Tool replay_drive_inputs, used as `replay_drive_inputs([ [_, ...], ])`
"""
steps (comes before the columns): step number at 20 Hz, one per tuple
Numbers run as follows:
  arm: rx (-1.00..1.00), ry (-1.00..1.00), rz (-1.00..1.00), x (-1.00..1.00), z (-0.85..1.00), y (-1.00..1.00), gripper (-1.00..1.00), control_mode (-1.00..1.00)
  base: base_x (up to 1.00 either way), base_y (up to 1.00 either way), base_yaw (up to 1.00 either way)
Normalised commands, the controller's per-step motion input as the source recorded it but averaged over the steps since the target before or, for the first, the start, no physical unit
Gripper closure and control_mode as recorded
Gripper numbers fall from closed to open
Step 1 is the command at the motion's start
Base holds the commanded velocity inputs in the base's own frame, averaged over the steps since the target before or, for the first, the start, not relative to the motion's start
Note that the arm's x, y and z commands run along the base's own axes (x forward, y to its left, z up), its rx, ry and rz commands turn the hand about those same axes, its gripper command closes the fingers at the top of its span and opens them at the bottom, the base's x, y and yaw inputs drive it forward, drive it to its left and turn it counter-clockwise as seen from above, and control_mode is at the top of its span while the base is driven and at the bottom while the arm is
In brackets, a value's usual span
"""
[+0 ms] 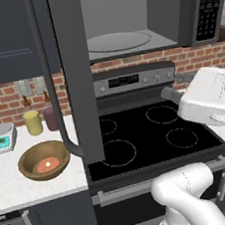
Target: Open the microwave, place the bowl with waffle inside the microwave, then close the microwave door and turn it on.
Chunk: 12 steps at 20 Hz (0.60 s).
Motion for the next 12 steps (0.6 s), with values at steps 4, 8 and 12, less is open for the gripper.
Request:
replay_drive_inputs([
  [4, 0.10, 0.33, -0.24, 0.16, 0.00, -0.71, -1.00, -1.00, 0.00, 0.00, 0.00],
  [8, 0.00, 0.53, -0.23, 0.44, 0.00, -0.63, -1.00, -1.00, 0.00, 0.00, 0.00],
  [12, 0.00, 0.68, -0.18, 0.60, 0.00, -0.42, -1.00, -1.00, 0.00, 0.00, 0.00],
])
